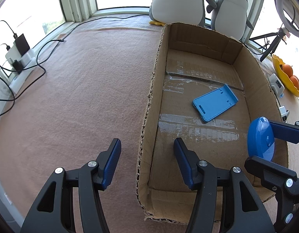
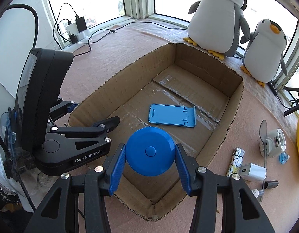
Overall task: Organize rigid objects
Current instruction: 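Carry the tape measure into the box and open the right gripper, then move the right tool toward the white night-light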
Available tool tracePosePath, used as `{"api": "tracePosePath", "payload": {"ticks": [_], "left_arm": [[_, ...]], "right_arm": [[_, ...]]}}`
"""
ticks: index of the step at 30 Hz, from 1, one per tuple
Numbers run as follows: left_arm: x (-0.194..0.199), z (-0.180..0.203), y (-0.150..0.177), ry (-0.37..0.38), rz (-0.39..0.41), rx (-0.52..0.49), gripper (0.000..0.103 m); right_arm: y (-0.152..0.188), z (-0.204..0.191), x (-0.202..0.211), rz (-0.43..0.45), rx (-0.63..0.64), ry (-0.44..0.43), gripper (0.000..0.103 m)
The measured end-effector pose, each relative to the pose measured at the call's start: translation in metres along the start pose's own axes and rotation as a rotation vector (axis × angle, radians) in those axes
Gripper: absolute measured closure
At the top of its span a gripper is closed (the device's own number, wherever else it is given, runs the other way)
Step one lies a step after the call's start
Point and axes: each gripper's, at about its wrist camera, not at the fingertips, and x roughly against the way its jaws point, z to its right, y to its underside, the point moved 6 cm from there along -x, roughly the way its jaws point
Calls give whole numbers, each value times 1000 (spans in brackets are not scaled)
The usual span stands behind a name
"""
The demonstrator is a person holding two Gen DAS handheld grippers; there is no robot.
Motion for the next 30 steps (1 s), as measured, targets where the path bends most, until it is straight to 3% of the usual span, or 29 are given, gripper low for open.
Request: {"api": "tracePosePath", "payload": {"ticks": [12,19,23,30], "left_arm": [[0,-2,1,-1,1,2,45],[-1,-2,1,-1,1,0,46],[-1,-2,1,-1,1,-1,45],[-2,-3,2,-5,2,-8,45]], "right_arm": [[-2,5,6,18,-38,-17,56],[2,14,35,75,-92,-47,53],[11,35,56,111,-159,-49,46],[40,98,82,133,-301,45,43]]}}
